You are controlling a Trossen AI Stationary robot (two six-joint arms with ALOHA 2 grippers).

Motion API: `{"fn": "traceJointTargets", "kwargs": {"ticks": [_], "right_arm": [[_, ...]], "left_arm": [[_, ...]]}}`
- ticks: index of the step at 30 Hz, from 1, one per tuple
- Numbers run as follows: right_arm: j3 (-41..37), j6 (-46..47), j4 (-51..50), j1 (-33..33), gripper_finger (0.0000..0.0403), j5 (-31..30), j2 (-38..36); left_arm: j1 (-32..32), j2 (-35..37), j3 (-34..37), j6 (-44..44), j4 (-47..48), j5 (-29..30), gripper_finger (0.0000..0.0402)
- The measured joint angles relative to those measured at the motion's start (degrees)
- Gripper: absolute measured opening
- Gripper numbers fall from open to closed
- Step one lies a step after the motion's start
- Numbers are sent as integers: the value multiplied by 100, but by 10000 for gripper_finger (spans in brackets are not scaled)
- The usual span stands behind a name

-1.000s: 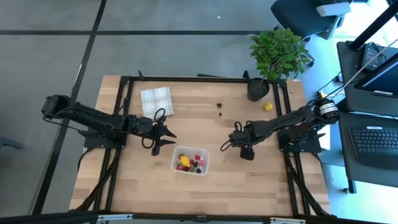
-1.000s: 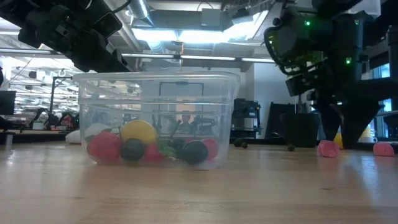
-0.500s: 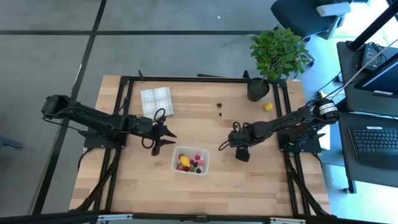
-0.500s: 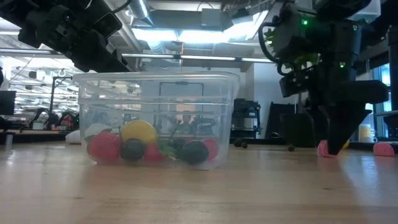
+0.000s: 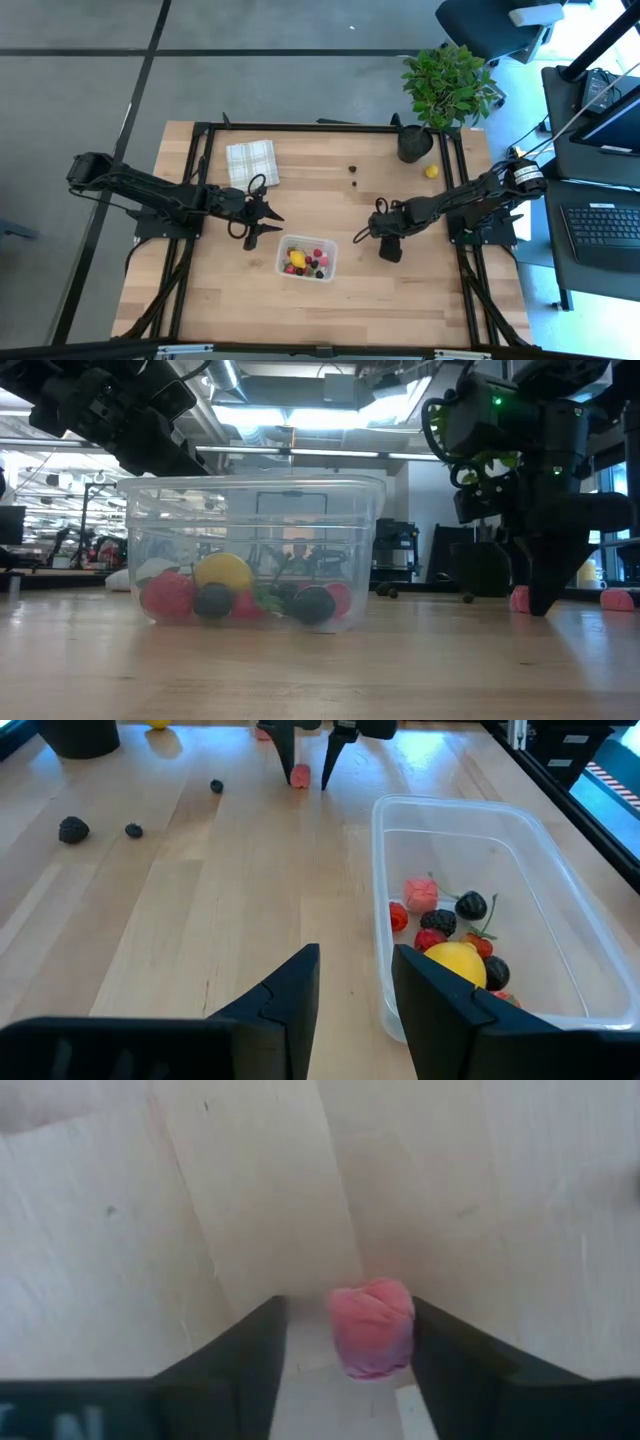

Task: Pick and placing Produce into tupperware
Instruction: Put the left peach into the transparent bin

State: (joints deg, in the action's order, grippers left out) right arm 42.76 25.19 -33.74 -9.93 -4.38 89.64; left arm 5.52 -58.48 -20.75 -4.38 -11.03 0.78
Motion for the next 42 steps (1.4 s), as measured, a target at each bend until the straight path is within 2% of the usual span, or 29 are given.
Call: {"fn": "traceJointTargets", "kwargs": {"ticks": [8,12,15,21,27,31,36,42], "right_arm": [[0,154,35,3,99,-46,5],[54,155,16,-17,64,-61,12],[283,151,17,-50,60,-90,18],[1145,123,338,-79,81,-64,16],[2011,-749,1591,-198,75,-30,16],[2434,-1401,1994,-349,72,-2,23],[3077,-1948,1886,-382,73,-4,257],[4038,-1999,923,-378,73,-5,972]], "left_arm": [[0,0,0,0,-2,0,121],[0,0,0,0,-2,0,121],[0,0,0,0,-2,0,121],[0,0,0,0,-2,0,121],[0,0,0,1,-2,0,121],[0,0,0,2,-2,0,121],[0,0,0,44,-2,2,121],[0,0,0,45,-4,2,121]]}}
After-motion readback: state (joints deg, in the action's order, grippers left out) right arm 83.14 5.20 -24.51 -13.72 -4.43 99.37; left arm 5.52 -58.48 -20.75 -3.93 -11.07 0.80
